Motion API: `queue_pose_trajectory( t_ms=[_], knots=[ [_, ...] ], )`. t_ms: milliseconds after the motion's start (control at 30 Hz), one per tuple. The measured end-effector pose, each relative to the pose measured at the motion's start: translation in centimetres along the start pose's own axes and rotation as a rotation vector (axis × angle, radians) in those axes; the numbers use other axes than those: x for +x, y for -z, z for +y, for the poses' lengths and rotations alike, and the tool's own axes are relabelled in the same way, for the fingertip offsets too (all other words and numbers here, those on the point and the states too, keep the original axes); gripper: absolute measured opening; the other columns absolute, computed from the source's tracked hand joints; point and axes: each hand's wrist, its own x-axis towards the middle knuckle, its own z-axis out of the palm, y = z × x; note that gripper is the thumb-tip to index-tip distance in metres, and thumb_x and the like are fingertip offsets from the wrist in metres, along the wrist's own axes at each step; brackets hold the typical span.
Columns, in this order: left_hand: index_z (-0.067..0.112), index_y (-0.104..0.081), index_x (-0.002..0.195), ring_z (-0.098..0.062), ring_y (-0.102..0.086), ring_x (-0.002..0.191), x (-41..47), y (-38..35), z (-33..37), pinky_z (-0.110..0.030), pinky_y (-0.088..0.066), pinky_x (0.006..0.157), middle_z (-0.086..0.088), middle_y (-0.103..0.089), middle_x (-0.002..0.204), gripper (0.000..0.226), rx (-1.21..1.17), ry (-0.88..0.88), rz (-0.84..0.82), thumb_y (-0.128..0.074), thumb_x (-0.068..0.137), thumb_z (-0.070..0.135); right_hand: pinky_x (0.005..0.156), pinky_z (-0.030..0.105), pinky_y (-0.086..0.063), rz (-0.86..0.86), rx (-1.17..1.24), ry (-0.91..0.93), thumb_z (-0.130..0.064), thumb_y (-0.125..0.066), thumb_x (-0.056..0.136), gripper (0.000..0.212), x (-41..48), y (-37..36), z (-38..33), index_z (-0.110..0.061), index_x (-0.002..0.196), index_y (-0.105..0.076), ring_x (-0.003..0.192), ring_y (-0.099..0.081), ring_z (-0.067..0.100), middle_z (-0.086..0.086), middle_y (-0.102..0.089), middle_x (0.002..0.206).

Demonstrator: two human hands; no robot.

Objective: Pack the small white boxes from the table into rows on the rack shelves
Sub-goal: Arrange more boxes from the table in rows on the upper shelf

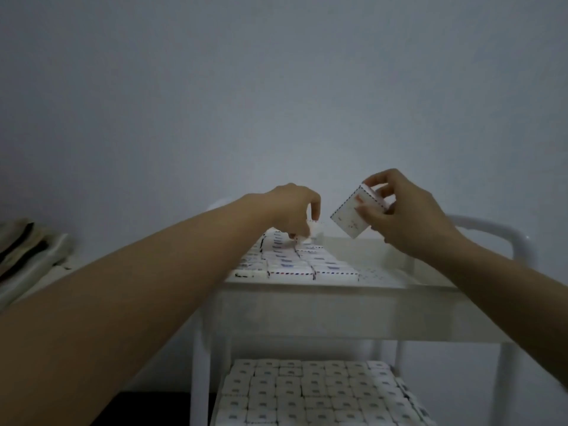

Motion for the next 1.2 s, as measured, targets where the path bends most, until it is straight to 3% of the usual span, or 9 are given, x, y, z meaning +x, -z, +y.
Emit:
queue_pose_trajectory(
  t_ms=[100,233,367,567,700,800,967,1100,1200],
  knots=[
    [0.027,-0.064,0.103,-0.017,-0.060,0.097,-0.1,-0.4,0.3,-0.035,-0.051,0.088,0.002,-0.063,0.108,0.023,0.045,-0.007,-0.048,-0.069,0.083,0.017,0.082,0.042,-0.054,-0.002,-0.156,0.026,-0.034,-0.062,0.091,0.030,2.6,-0.7,-0.1,-0.034,0.119,-0.050,0.095,-0.060,0.019,-0.003,-0.061,0.114],
    [0.029,-0.067,0.097,-0.018,-0.059,0.101,-0.5,-1.1,0.4,-0.036,-0.051,0.093,0.003,-0.063,0.108,0.025,0.059,0.018,-0.096,-0.060,0.084,0.009,0.083,0.041,-0.053,-0.070,-0.281,0.006,-0.033,-0.063,0.091,0.039,5.0,-2.3,-0.1,-0.031,0.126,-0.046,0.099,-0.059,0.022,-0.002,-0.063,0.121],
    [0.028,-0.070,0.092,-0.015,-0.059,0.098,-0.9,-1.2,0.4,-0.028,-0.050,0.084,0.006,-0.065,0.099,0.027,0.060,0.034,-0.029,-0.055,0.087,0.007,0.082,0.036,-0.050,-0.133,-0.401,0.020,-0.031,-0.064,0.090,0.029,6.3,-4.2,0.0,-0.025,0.116,-0.051,0.102,-0.058,0.023,0.000,-0.064,0.119],
    [0.026,-0.077,0.097,-0.019,-0.062,0.091,-0.9,-1.5,0.6,-0.034,-0.054,0.085,0.000,-0.069,0.109,0.018,0.036,0.156,0.101,-0.065,0.088,0.016,0.089,0.035,-0.048,-0.237,-0.405,0.076,-0.029,-0.068,0.087,0.028,6.3,-6.0,-0.3,-0.026,0.113,-0.057,0.105,-0.058,0.020,-0.004,-0.064,0.119],
    [0.021,-0.075,0.098,-0.020,-0.063,0.089,-1.2,-1.3,0.6,-0.034,-0.054,0.081,-0.001,-0.069,0.104,0.019,0.042,0.254,0.178,-0.075,0.079,0.023,0.080,0.029,-0.047,-0.393,-0.215,0.110,-0.027,-0.070,0.086,0.023,5.1,-7.1,-0.2,-0.024,0.107,-0.059,0.077,-0.055,0.009,-0.005,-0.064,0.115],
    [0.020,-0.074,0.097,-0.022,-0.064,0.089,-1.5,-1.0,0.6,-0.031,-0.050,0.073,-0.001,-0.068,0.101,0.019,0.039,0.347,0.240,-0.075,0.079,0.021,0.085,0.034,-0.054,-0.491,-0.109,0.079,-0.018,-0.065,0.091,0.019,4.9,-7.2,-0.1,-0.020,0.109,-0.061,0.088,-0.062,0.017,0.000,-0.062,0.117],
    [0.017,-0.072,0.102,-0.024,-0.063,0.094,-1.7,-0.9,0.7,-0.030,-0.046,0.072,-0.005,-0.067,0.106,0.019,-0.001,0.388,0.312,-0.065,0.085,0.014,0.056,0.016,-0.048,-0.688,-0.108,0.014,-0.010,-0.041,0.100,0.027,4.8,-7.6,0.0,-0.018,0.117,-0.060,0.082,-0.059,0.012,0.005,-0.058,0.125],
    [0.019,-0.073,0.098,-0.020,-0.062,0.096,-2.6,-0.3,1.4,-0.031,-0.053,0.084,-0.001,-0.068,0.107,0.027,-0.224,0.290,0.327,-0.053,0.086,0.007,0.078,0.030,-0.054,-0.711,-0.131,-0.073,-0.004,-0.031,0.100,0.053,4.4,-6.7,-0.3,-0.025,0.148,-0.034,0.117,-0.056,0.023,-0.001,-0.040,0.150],
    [0.022,-0.073,0.091,-0.010,-0.060,0.084,-5.2,1.2,2.6,-0.019,-0.047,0.069,0.004,-0.068,0.103,0.035,-0.465,0.105,0.345,-0.045,0.085,0.001,0.090,0.026,-0.047,-0.551,-0.281,0.037,-0.003,-0.032,0.099,0.053,3.4,-5.0,-1.4,-0.019,0.150,-0.030,0.131,-0.046,0.025,0.005,-0.043,0.149]
  ],
)
